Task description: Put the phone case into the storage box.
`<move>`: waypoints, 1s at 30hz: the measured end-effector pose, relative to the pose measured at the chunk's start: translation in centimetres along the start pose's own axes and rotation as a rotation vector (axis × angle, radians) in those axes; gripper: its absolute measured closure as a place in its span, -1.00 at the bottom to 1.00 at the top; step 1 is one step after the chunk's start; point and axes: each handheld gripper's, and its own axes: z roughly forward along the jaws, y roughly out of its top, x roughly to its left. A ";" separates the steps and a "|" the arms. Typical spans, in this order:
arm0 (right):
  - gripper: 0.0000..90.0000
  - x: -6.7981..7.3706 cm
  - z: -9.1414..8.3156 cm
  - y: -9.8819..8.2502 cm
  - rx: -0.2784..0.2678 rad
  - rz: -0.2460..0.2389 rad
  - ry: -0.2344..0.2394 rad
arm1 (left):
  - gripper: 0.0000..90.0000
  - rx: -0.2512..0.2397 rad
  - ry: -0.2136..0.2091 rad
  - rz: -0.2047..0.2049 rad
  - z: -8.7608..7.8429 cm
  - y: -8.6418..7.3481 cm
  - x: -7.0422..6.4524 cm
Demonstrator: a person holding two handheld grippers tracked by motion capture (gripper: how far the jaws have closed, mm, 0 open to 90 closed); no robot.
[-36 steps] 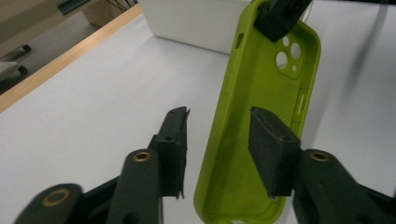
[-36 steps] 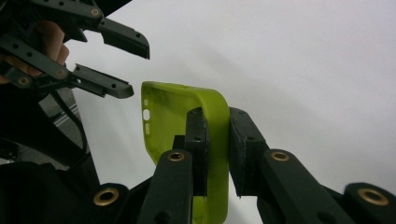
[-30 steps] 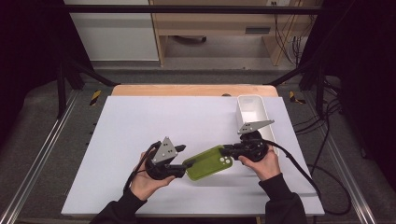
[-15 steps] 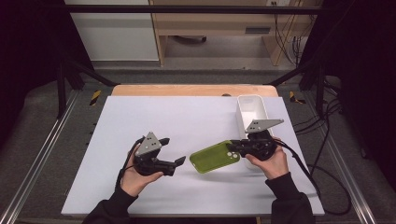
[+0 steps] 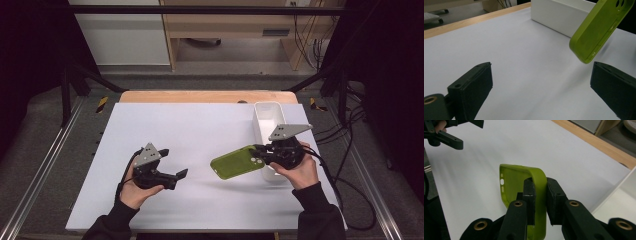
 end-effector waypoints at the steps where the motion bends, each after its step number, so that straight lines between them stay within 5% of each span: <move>1: 0.76 0.0 -0.1 0.1 -0.001 -0.008 -0.007 | -0.91 -0.001 0.003 -0.001 -0.1 -0.2 0.2; 30: 0.76 -0.3 -3.2 3.5 0.031 -0.135 -0.138 | -0.92 -0.029 0.074 -0.059 -2.6 -4.0 3.9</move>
